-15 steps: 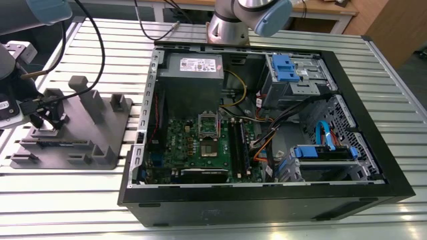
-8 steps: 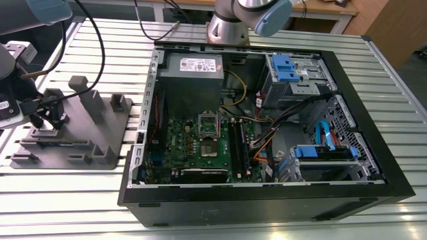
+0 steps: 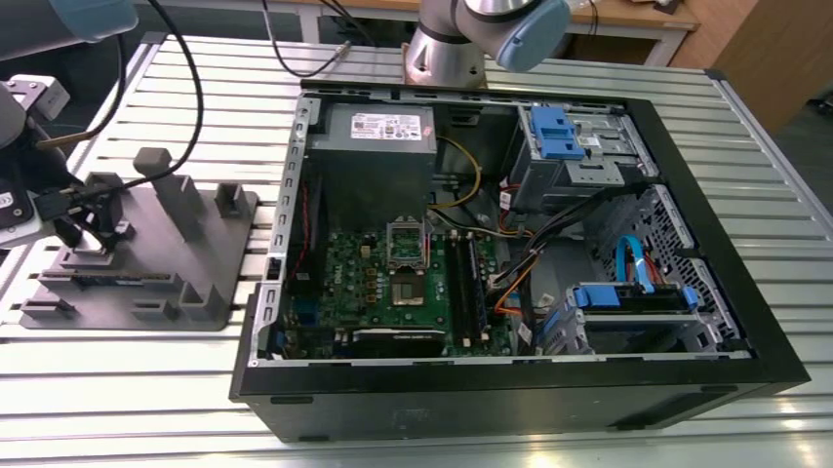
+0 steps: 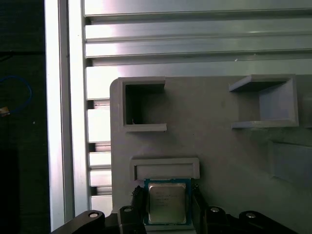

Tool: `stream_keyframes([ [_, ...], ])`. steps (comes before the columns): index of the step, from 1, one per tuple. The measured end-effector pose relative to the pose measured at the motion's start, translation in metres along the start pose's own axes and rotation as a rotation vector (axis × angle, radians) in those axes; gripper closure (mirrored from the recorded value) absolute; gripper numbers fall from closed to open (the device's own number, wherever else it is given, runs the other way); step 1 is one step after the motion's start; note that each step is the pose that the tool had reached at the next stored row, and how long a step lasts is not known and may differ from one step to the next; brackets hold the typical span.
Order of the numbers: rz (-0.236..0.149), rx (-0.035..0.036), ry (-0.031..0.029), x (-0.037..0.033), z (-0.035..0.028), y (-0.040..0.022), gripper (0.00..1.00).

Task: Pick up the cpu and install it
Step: 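Pick up the cpu and move it towards the insertion slot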

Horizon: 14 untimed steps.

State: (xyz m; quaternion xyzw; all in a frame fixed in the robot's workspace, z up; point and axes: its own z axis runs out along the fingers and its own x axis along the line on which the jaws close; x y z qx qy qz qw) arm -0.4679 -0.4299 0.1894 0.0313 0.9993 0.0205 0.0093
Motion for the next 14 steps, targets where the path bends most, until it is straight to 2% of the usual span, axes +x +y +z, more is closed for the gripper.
stream_keyframes([
  [3, 0.000, 0.0000, 0.0000, -0.0001, -0.0029, 0.0001, 0.53],
  [10, 0.000, -0.0001, -0.0001, -0.0001, -0.0033, 0.0001, 0.53],
  [14, 0.000, 0.0000, 0.0001, -0.0001, -0.0072, 0.0003, 0.53],
])
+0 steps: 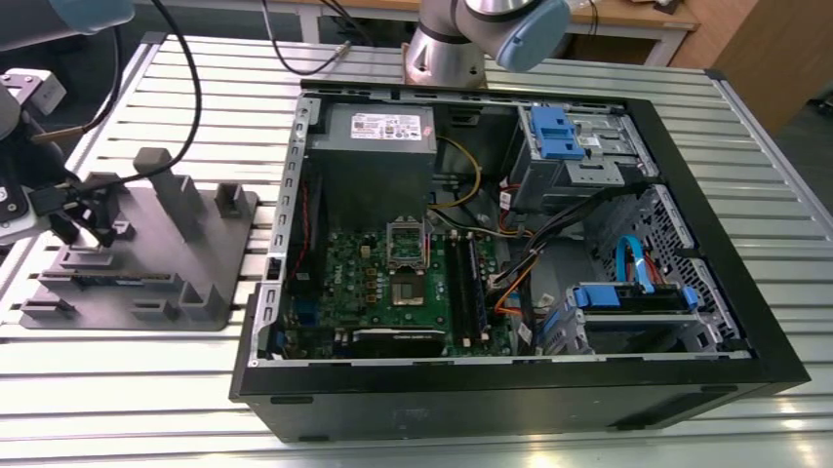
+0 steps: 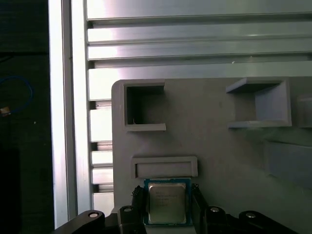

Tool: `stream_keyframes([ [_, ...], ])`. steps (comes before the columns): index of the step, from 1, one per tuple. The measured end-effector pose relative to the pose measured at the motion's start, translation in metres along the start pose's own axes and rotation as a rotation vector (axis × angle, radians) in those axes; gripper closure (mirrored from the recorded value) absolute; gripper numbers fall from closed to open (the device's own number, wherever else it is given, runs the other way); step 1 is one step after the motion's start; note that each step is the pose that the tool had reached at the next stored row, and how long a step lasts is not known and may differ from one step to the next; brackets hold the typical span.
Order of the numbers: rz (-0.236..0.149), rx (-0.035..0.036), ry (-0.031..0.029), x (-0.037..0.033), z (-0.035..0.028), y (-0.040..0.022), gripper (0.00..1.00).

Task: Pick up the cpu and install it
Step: 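Pick up the cpu and move it towards the insertion slot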

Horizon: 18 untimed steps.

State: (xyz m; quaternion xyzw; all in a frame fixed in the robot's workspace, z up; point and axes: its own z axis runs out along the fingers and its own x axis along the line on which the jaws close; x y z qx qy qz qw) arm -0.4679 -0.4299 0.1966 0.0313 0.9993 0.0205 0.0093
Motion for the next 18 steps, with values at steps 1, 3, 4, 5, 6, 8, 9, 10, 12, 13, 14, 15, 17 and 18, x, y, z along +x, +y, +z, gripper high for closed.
stream_keyframes([
  [1, 0.000, 0.0000, 0.0001, 0.0000, -0.0017, 0.0001, 0.53],
  [3, 0.000, -0.0001, -0.0001, -0.0001, -0.0053, 0.0002, 0.53],
  [4, 0.000, -0.0001, 0.0000, -0.0001, -0.0071, 0.0003, 0.53],
  [5, 0.000, -0.0001, 0.0000, -0.0001, -0.0084, 0.0004, 0.53],
  [6, 0.000, -0.0001, -0.0001, -0.0002, -0.0088, 0.0004, 0.53],
  [8, 0.000, -0.0001, -0.0001, -0.0002, -0.0090, 0.0004, 0.53],
  [9, 0.000, -0.0001, -0.0001, -0.0002, -0.0090, 0.0004, 0.53],
  [10, 0.000, -0.0001, -0.0001, -0.0002, -0.0090, 0.0004, 0.53],
  [12, 0.000, -0.0001, 0.0000, -0.0002, -0.0091, 0.0004, 0.53],
  [13, 0.000, -0.0001, 0.0000, -0.0002, -0.0091, 0.0004, 0.53],
  [14, 0.000, -0.0001, -0.0001, -0.0002, -0.0091, 0.0004, 0.53],
  [15, 0.000, -0.0002, -0.0001, -0.0002, -0.0091, 0.0004, 0.53],
  [17, 0.000, -0.0001, -0.0001, -0.0002, -0.0093, 0.0004, 0.53],
  [18, 0.000, 0.0001, 0.0002, -0.0002, -0.0098, 0.0004, 0.53],
])
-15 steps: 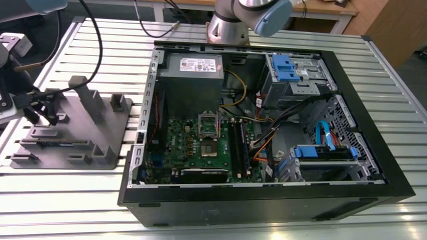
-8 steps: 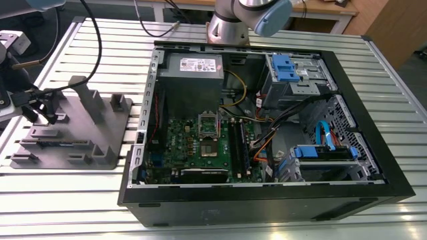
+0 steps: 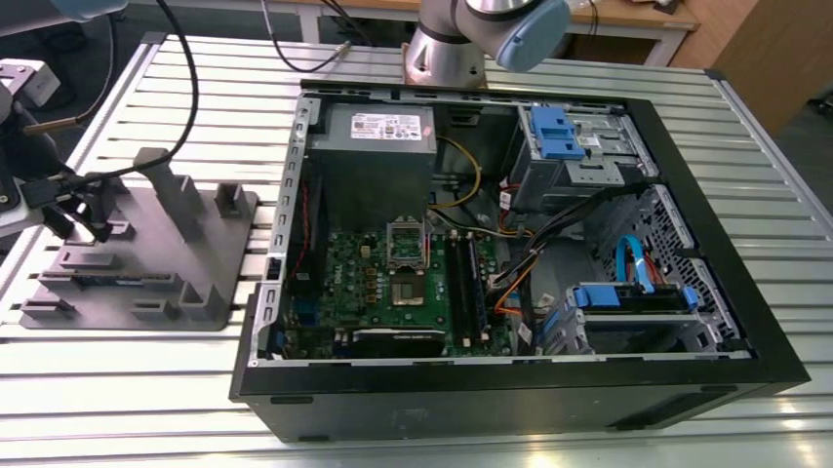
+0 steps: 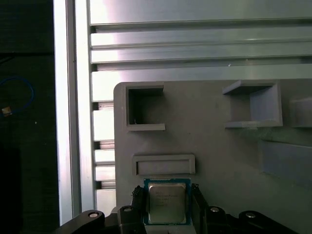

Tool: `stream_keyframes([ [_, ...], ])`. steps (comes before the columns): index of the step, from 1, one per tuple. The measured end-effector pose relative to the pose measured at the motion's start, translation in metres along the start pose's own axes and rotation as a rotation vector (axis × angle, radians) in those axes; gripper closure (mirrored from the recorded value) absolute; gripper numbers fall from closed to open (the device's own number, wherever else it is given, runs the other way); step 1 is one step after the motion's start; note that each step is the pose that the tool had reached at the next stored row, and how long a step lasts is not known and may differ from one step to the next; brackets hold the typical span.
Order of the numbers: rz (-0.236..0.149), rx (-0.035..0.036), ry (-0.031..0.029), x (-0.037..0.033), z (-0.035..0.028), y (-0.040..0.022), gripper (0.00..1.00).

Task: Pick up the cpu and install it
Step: 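Pick up the cpu and move it towards the insertion slot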

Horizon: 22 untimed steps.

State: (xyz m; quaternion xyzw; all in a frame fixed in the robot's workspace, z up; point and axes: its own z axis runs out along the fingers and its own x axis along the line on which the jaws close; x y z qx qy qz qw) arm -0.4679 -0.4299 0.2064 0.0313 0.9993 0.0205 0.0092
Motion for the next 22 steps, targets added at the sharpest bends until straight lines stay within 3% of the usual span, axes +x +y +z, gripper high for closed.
stream_keyframes([
  [6, 0.000, -0.0002, -0.0003, -0.0001, -0.0079, 0.0004, 0.53],
  [22, 0.000, -0.0001, -0.0002, -0.0008, -0.0444, 0.0018, 0.53],
])
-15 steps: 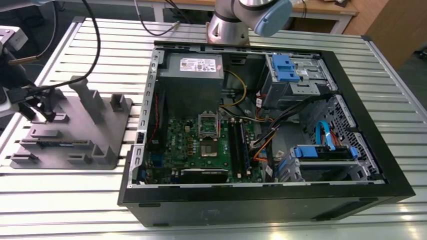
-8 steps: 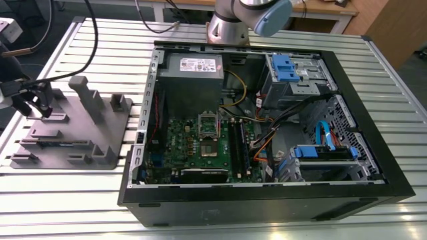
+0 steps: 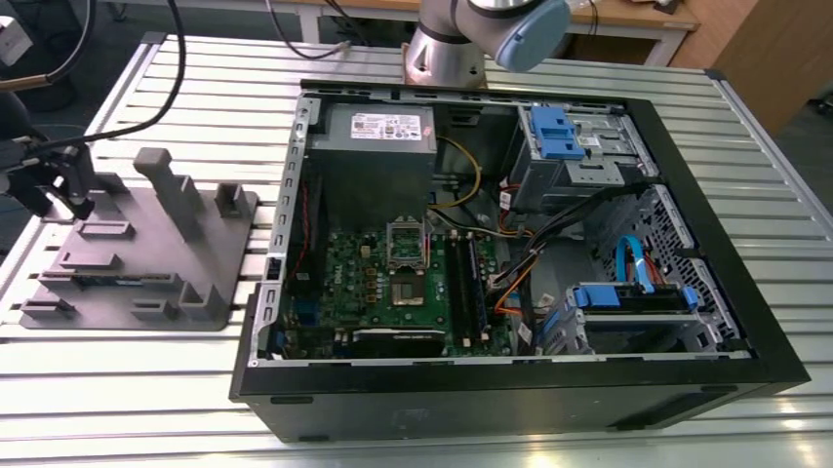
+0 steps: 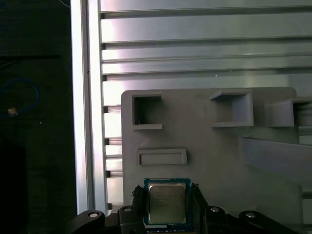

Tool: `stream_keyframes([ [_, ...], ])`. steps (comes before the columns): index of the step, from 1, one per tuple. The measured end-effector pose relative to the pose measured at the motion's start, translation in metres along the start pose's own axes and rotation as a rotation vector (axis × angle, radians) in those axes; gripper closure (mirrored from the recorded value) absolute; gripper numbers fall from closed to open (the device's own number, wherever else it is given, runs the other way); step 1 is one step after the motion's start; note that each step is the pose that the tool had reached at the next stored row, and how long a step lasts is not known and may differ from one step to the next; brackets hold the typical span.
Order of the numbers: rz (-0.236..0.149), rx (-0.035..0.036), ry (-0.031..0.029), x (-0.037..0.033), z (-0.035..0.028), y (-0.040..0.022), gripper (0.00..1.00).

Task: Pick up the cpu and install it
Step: 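Pick up the cpu and move it towards the insertion slot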

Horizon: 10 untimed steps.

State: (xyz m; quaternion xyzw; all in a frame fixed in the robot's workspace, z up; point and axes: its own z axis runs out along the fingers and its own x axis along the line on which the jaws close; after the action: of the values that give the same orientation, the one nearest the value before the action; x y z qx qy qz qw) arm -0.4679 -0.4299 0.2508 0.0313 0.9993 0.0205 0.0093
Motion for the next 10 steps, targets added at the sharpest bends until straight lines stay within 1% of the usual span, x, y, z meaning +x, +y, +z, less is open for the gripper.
stream_keyframes([
  [10, 0.000, -0.0001, -0.0001, -0.0004, -0.0217, 0.0009, 0.53],
])
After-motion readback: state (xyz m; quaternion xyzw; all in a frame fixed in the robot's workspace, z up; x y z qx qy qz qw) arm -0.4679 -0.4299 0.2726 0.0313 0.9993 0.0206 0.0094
